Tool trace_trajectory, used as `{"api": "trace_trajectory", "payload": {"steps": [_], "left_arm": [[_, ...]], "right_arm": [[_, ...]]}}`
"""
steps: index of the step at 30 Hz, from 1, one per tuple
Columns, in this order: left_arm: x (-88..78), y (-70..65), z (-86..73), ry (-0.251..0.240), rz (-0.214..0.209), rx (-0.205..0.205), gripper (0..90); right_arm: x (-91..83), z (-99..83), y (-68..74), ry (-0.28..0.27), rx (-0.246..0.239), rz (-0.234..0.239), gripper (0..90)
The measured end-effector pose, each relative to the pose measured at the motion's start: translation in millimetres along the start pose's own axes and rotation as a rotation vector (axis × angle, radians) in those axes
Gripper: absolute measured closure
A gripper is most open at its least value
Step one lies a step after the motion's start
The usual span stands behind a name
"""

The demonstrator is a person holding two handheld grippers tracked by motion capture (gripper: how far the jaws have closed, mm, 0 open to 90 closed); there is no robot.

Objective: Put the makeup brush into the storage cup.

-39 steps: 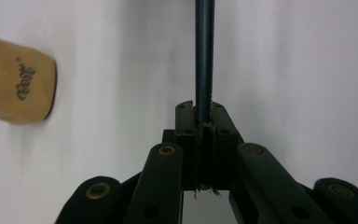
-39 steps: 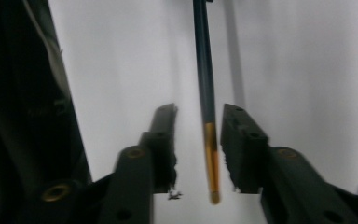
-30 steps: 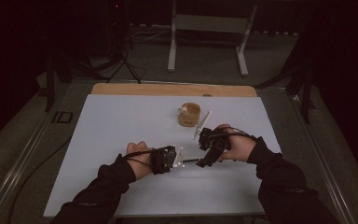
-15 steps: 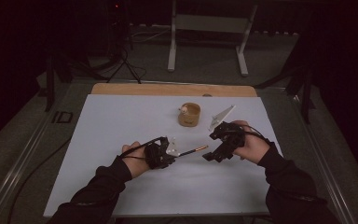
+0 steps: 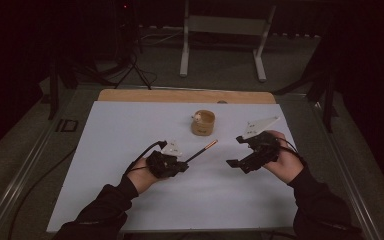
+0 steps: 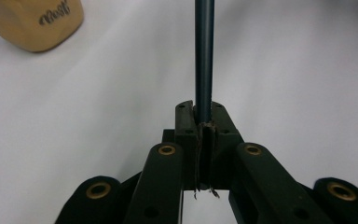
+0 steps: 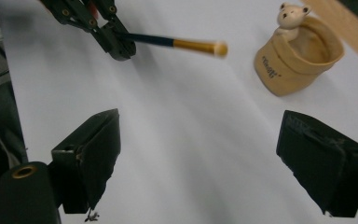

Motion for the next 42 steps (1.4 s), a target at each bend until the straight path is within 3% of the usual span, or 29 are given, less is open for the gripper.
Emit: {"api": "trace_trajectory", "payload": {"steps": [6,7,11,14,20,21,30,32,38,42], "left_arm": [[-1.4,-3.7,-0.2,-0.053,0.043,-0.042,86.6],[-1.4,-2.3,-1.1,-0.062,0.072,-0.047,86.5],[-4.4,-1.2,-2.7,-0.12,0.099,-0.094,86.6],[-6.7,-3.4,-3.0,-0.166,0.09,-0.126,86.6],[-5.0,-1.0,-11.3,-0.201,0.078,-0.192,86.6],[-4.4,-1.9,-12.6,-0.213,0.06,-0.204,86.6],[-8.5,-0.3,-19.4,-0.29,0.065,-0.215,86.5],[-12.3,2.0,-19.7,-0.312,0.082,-0.212,86.5],[-15.6,8.6,-19.9,-0.383,0.074,-0.22,86.5],[-15.4,12.9,-21.2,-0.408,0.069,-0.257,86.5]], "right_arm": [[-4.0,-1.1,0.1,-0.073,-0.02,-0.027,14.8],[-4.4,-0.5,-0.2,-0.096,-0.014,-0.024,14.8],[-7.0,0.0,-2.0,-0.149,0.049,-0.038,14.4],[-7.4,-0.2,-0.2,-0.177,0.056,-0.059,13.9],[-2.0,1.2,5.2,-0.216,0.059,-0.082,14.5],[-0.9,1.4,6.0,-0.217,0.066,-0.08,14.4],[5.6,6.6,14.9,-0.233,0.073,-0.059,14.5],[5.2,7.5,15.8,-0.241,0.069,-0.069,14.3],[3.0,10.2,12.8,-0.266,0.089,-0.122,10.9],[1.7,15.1,17.2,-0.264,0.08,-0.133,10.9]]}}
Point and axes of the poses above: each handheld gripper's, and its own axes: x roughly forward along the jaws, z roughly out of its top, y roughly to its left, the point moved 10 cm from there along x, roughly forward along the jaws
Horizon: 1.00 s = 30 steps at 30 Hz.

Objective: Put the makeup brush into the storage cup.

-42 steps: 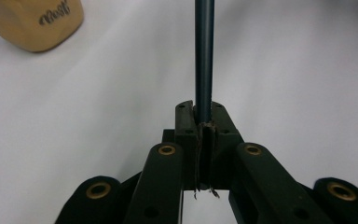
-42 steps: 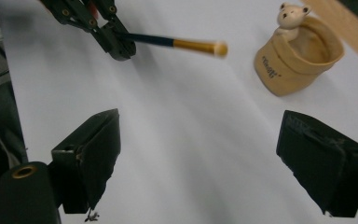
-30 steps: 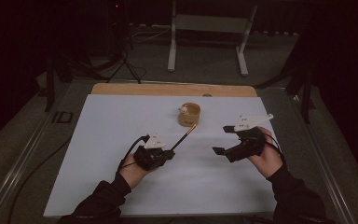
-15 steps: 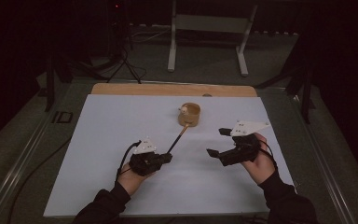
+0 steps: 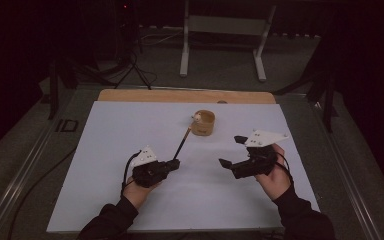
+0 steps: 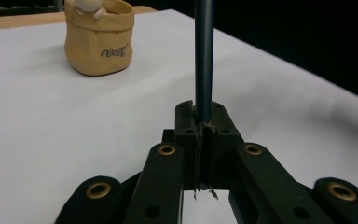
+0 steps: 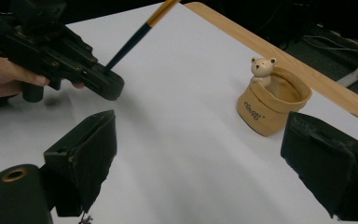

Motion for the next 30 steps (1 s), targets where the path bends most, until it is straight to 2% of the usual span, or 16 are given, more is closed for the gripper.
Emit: {"api": "trace_trajectory", "payload": {"steps": [2,6,9,12,14,15,17,19,25,26,27,30], "left_arm": [[-0.3,1.9,-1.1,0.0,0.004,-0.022,86.5],[-0.1,3.2,-2.7,0.0,0.011,-0.005,86.5],[0.9,2.6,-2.3,-0.001,0.011,-0.004,86.5],[1.5,1.3,-2.4,-0.002,0.008,0.002,86.5],[1.6,0.1,-2.1,-0.004,-0.001,0.005,86.4],[1.6,-0.2,-2.1,-0.005,0.002,0.006,86.5],[1.7,-0.9,-1.7,-0.008,-0.007,0.002,86.5],[1.8,-0.1,-1.9,-0.005,0.001,0.005,86.4],[1.9,1.0,-2.1,-0.005,0.006,-0.001,86.5],[1.3,1.4,-1.2,-0.01,0.009,0.003,86.5],[1.4,1.3,-1.0,-0.01,0.006,0.003,86.5],[1.6,0.1,-0.4,-0.013,0.003,0.005,86.4]], "right_arm": [[-1.6,4.3,4.6,-0.012,-0.002,0.01,10.8],[-5.5,17.7,13.6,-0.045,-0.026,0.024,10.9],[-9.3,29.8,17.0,-0.072,-0.023,0.023,10.8],[-10.7,40.5,17.9,-0.086,0.021,0.02,9.9],[-9.3,46.8,15.9,-0.094,0.05,-0.006,9.9],[-8.3,49.2,16.3,-0.095,0.063,-0.003,9.9],[-6.5,51.4,15.2,-0.088,0.077,-0.026,9.9],[-3.2,52.2,16.0,-0.07,0.079,-0.026,9.9],[5.8,58.0,18.1,-0.068,0.107,-0.037,9.5],[8.1,58.8,18.2,-0.061,0.109,-0.047,9.5],[11.6,61.1,18.0,-0.062,0.133,-0.061,9.5],[17.2,63.7,19.4,-0.063,0.141,-0.077,9.6]]}}
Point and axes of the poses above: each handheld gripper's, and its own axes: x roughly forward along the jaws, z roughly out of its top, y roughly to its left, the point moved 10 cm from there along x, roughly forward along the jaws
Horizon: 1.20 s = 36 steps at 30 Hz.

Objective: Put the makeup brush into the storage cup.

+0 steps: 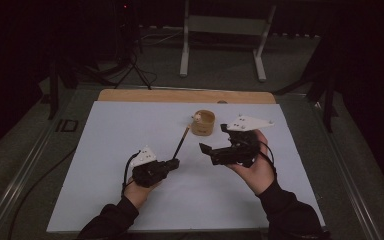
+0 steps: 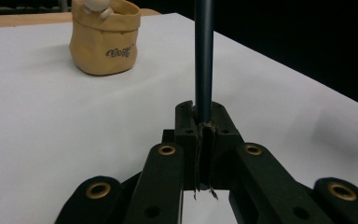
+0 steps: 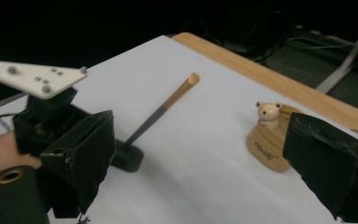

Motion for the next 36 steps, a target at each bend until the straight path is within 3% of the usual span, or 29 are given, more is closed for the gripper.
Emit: {"api": "trace_trajectory", "payload": {"steps": [4,9,12,17,25,31,36], "left_arm": [[-0.6,-1.3,2.5,-0.016,0.002,0.016,86.5],[-1.7,-0.9,2.6,-0.018,-0.003,0.013,86.5],[-2.2,0.1,3.1,-0.021,-0.001,0.011,86.4],[-2.5,0.3,3.5,-0.023,0.001,0.009,86.5],[-3.9,1.4,5.1,-0.032,0.001,0.0,86.5],[-4.0,1.5,5.1,-0.034,-0.006,-0.012,86.5],[-3.9,0.7,5.4,-0.035,-0.007,-0.007,86.4]], "right_arm": [[9.6,5.7,0.6,-0.026,0.071,-0.026,9.9],[21.2,9.0,5.7,-0.054,0.163,-0.037,15.4],[30.0,7.4,9.6,-0.042,0.209,-0.049,22.7],[46.0,5.1,16.8,-0.04,0.302,-0.026,28.4],[64.2,1.1,15.8,-0.058,0.472,-0.023,40.4],[75.8,-2.5,19.4,-0.053,0.511,-0.007,47.1],[80.5,1.3,15.7,-0.071,0.528,-0.032,55.2]]}}
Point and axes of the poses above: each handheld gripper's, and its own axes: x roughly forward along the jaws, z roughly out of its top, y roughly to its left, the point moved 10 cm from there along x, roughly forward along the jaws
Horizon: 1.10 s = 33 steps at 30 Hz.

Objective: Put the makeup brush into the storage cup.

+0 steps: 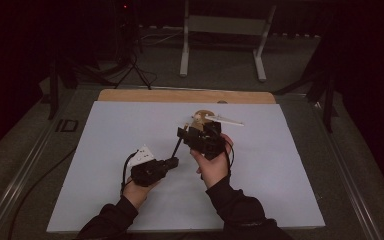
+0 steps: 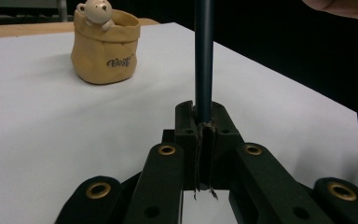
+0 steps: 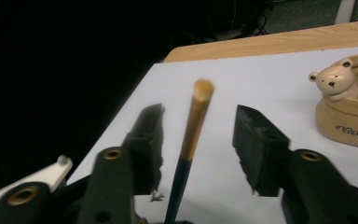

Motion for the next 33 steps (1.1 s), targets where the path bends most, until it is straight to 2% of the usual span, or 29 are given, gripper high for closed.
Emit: {"api": "trace_trajectory", "payload": {"steps": [3,4,8,10,16,22,23,25,26,28,32,33], "left_arm": [[0.3,-0.1,-0.5,0.002,-0.002,0.004,86.5],[0.4,-0.4,-0.6,0.002,-0.004,0.007,86.5],[0.5,-0.5,-0.3,0.001,-0.004,0.004,86.4],[0.8,-0.7,-1.1,0.007,-0.007,0.003,86.4],[1.2,-2.1,0.0,-0.001,-0.006,0.009,86.4],[-0.9,-3.5,2.6,-0.01,-0.021,-0.005,85.3],[-1.7,-3.8,3.4,-0.01,-0.028,-0.007,80.5],[-2.8,-2.5,4.1,-0.013,-0.015,-0.005,72.1],[-3.0,-1.8,4.2,0.0,0.001,-0.001,64.9],[-2.9,-2.5,5.4,-0.006,0.013,0.005,62.0],[-0.6,-5.9,3.7,0.022,0.006,0.015,48.6],[0.5,-7.0,1.8,0.044,-0.011,0.007,44.0]], "right_arm": [[2.5,2.3,-2.8,0.0,0.02,-0.005,61.1],[3.4,2.0,-2.9,0.003,0.025,-0.002,66.6],[5.5,0.5,-2.4,0.013,0.057,0.032,73.4],[6.5,-0.5,-1.2,0.022,0.053,0.043,81.0],[4.4,0.3,6.5,0.013,0.036,0.086,83.9],[1.7,2.2,12.4,0.014,0.03,0.109,84.3],[1.3,2.3,13.4,0.014,0.028,0.112,84.4],[-1.0,3.4,18.8,0.013,0.018,0.132,84.4],[-2.3,5.3,22.1,0.01,-0.002,0.138,84.4],[-4.3,9.0,25.0,0.0,-0.027,0.138,84.4],[-6.9,15.8,27.2,0.013,-0.105,0.16,84.4],[-7.5,17.0,26.7,0.019,-0.133,0.165,84.3]]}}
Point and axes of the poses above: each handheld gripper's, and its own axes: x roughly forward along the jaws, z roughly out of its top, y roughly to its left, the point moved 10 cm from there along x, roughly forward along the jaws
